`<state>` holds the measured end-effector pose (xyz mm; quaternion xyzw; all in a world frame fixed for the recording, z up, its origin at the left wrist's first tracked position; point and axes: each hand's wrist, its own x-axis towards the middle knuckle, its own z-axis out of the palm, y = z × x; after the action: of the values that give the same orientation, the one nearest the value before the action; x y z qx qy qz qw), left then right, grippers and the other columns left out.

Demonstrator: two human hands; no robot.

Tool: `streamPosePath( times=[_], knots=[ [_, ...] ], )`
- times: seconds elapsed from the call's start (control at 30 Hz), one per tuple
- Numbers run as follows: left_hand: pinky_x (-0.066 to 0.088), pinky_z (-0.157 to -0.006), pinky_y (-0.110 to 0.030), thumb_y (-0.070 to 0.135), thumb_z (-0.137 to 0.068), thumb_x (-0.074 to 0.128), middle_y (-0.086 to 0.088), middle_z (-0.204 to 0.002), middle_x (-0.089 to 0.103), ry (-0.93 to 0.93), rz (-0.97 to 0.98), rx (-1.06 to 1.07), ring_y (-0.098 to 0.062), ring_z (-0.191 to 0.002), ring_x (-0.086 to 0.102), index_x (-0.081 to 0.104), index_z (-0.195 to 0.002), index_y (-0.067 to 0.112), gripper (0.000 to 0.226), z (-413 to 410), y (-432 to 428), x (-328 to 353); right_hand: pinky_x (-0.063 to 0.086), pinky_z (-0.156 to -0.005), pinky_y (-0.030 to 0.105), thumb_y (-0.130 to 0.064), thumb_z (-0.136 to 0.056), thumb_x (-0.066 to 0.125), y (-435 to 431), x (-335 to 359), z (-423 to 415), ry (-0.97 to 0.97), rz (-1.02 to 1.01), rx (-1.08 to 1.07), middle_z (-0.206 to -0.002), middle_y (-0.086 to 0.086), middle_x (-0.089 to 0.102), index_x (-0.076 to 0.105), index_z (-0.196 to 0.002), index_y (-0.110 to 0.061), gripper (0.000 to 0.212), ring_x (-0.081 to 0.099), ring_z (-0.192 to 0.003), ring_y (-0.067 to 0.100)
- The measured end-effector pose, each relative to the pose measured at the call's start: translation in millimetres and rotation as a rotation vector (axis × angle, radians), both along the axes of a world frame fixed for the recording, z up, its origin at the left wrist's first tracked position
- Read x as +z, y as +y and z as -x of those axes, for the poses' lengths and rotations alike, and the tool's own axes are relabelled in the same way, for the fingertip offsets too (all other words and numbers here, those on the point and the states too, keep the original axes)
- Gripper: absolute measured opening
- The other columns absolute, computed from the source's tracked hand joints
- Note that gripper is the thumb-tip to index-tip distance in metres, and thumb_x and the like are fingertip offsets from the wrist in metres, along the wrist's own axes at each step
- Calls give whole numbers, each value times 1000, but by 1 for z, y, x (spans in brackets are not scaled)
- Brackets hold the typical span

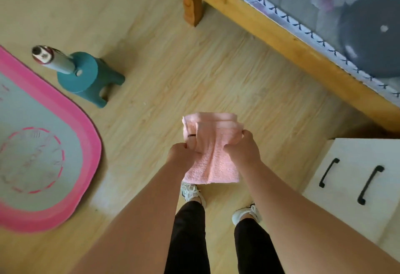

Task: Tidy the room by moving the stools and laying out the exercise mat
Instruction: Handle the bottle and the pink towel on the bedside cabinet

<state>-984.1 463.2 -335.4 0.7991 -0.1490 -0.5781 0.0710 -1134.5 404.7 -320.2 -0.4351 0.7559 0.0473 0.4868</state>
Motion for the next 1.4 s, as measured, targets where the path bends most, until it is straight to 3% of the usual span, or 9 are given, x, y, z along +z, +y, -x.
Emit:
streamPosePath(
  times=[0.2,0.37,0.43,0.5,0.7,0.93,1.03,1.23,1.4],
  knots=[
    [48,-62,-28,21,-82,61,1,-78,59,-100,19,130,-17,-69,55,64,-104,13,24,-86,-10,8,49,-73,35,-15,-76,73,-29,9,-106,-94,-10,172,-95,6,63,56,-112,-5,41,62,-89,27],
    [53,-77,-36,26,-84,60,-7,-87,65,-1,6,484,-29,-85,62,65,-93,10,19,-134,-24,13,48,-74,34,-14,-80,60,-51,16,-173,-262,-120,286,-89,1,65,63,-104,-12,24,60,-88,23],
    [53,-88,-41,26,-86,58,-10,-90,67,82,-7,677,-31,-91,64,66,-93,8,21,-149,-33,16,50,-89,39,-15,-87,54,-60,17,-193,-307,-186,318,-105,3,68,64,-113,-18,28,61,-99,24],
    [53,-81,-38,30,-89,55,-6,-84,65,158,-4,859,-29,-84,63,65,-92,12,21,-168,-39,20,48,-97,40,-22,-92,55,-70,14,-214,-361,-231,379,-113,1,68,66,-119,-21,28,61,-106,24],
    [54,-69,-34,52,-79,67,-8,-104,66,349,24,1054,-25,-88,66,58,-111,18,47,-214,-58,19,44,-99,31,-16,-95,55,-108,3,-274,-418,-389,444,-114,0,69,70,-114,-21,25,60,-109,21],
    [52,-88,-38,54,-80,64,-10,-84,65,355,-73,1303,-24,-76,63,55,-91,9,47,-268,-68,-1,39,-101,31,-5,-93,46,-123,-6,-345,-348,-444,782,-122,-5,65,70,-111,-30,39,55,-113,17],
    [48,-96,-47,41,-89,56,-13,-92,61,308,-78,1393,-31,-94,62,52,-103,7,37,-291,-62,-13,40,-104,32,-1,-87,47,-121,-10,-373,-324,-436,838,-124,-3,63,70,-110,-31,45,54,-116,17],
    [46,-98,-45,25,-95,54,-10,-91,60,298,104,1603,-32,-101,57,50,-104,9,19,-334,-44,-35,41,-64,19,-34,-89,61,-110,-26,-427,-205,-332,690,-121,-5,60,60,-116,-29,28,56,-94,9],
    [51,-79,-35,24,-96,53,-11,-85,66,349,231,1817,-24,-81,63,59,-86,9,19,-385,-40,-54,46,-83,42,-71,-72,61,-97,-50,-474,-54,-451,430,-122,-1,56,51,-128,-28,71,55,-106,24]
  ],
)
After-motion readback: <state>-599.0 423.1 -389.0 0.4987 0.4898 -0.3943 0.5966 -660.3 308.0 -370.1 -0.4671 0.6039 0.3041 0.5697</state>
